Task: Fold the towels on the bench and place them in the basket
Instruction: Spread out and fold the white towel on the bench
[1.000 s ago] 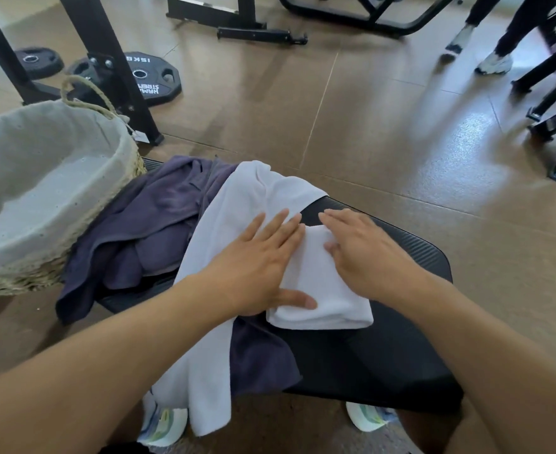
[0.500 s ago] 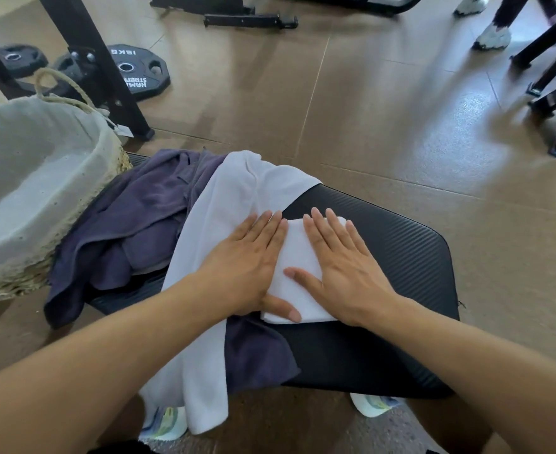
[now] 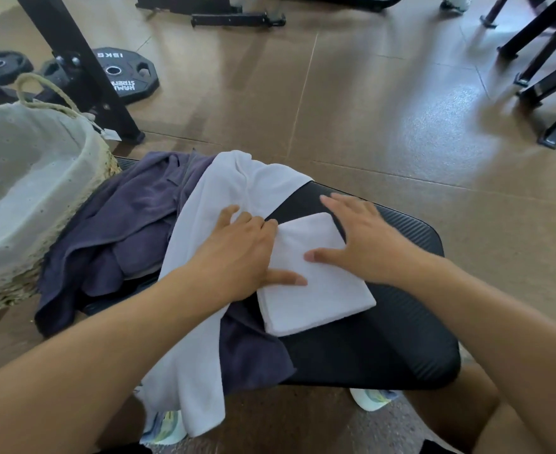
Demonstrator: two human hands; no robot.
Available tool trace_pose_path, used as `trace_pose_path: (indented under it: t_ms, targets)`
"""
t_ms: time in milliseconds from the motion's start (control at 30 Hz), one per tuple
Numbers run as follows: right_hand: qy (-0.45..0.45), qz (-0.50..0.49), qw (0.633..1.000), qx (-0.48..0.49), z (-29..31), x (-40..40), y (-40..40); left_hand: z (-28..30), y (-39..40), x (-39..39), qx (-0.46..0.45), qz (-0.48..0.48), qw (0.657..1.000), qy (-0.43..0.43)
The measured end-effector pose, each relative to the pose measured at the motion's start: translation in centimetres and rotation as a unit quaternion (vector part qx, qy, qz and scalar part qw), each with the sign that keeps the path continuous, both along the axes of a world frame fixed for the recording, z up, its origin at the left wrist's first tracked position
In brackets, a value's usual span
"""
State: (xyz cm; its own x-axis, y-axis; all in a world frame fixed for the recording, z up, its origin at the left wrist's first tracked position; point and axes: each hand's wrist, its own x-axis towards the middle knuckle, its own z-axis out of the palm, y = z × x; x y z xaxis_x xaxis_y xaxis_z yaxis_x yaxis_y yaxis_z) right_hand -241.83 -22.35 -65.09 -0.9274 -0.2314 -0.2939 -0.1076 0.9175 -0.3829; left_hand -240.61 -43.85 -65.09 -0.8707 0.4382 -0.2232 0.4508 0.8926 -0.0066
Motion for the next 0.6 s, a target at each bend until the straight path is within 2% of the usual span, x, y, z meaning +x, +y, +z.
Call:
trace_pose_path:
  t_ms: [100, 167, 233, 400, 600]
  targets:
    - [-0.089, -0.035, 0.993, 0.068, 1.8, -0.4, 2.0, 1.0, 1.0, 0.0, 0.047, 0.050, 0.997, 0.027]
    - [-0.159, -0.006, 0.984, 0.085, 2.2, -0.1, 2.3, 1.1, 1.4, 0.2, 0.085, 0.062, 0.994, -0.002]
    - [-0.189, 0.023, 0.979, 0.077, 2.0, 0.1, 2.3, 0.9, 1.4, 0.4, 0.114, 0.065, 0.990, -0.053]
    - [-0.178, 0.017, 0.984, 0.022, 1.9, -0.3, 2.5, 0.8, 1.2, 0.1, 0.187, 0.104, 0.956, -0.200]
    - [-0.147, -0.009, 0.986, -0.083, 2.4, -1.4, 3.8, 0.4, 1.0, -0.2, 0.213, 0.143, 0.946, -0.200]
